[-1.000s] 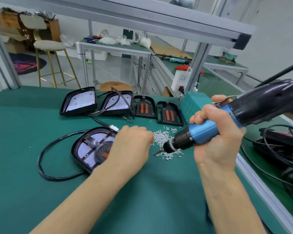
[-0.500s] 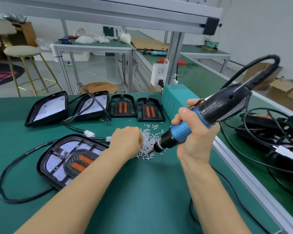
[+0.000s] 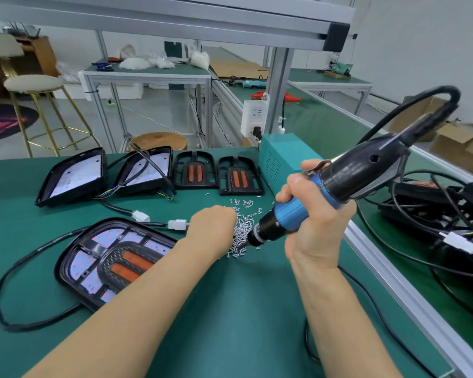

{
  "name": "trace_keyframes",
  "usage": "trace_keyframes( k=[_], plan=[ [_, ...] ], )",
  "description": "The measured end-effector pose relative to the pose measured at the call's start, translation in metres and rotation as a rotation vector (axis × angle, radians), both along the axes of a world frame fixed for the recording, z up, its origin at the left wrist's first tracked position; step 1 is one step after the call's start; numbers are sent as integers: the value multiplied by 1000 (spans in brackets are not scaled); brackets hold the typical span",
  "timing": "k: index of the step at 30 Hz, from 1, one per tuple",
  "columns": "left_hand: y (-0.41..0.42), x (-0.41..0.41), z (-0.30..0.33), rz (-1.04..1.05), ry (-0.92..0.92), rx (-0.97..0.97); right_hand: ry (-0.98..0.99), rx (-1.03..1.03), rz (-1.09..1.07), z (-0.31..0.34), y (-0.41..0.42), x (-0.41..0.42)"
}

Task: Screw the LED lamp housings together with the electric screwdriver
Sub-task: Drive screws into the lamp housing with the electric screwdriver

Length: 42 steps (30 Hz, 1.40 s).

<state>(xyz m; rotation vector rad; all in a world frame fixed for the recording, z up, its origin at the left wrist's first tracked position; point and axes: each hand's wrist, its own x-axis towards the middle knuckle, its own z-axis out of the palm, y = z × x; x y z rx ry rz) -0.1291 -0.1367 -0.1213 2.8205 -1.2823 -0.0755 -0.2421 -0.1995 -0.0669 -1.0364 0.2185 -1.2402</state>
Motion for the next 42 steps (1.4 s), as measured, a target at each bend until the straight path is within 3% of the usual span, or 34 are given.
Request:
trace_keyframes(
  k=[10,13,18,26,42],
  plan=[
    [4,-1,5,28,-9,-55,10,-43,-16,7,-2,-6],
    [9,1,16,62,109,-221,-11,-42,-17,11,-3,-8],
    [44,6,33,93,496,-621,-65,-2,19,22,-1,-9],
    [121,-5,32,183,977,-1103,-224,156,245,40,22,2],
    [199,-9,14,251,1267,-1491,-247,241,490,50,98,43]
  ],
)
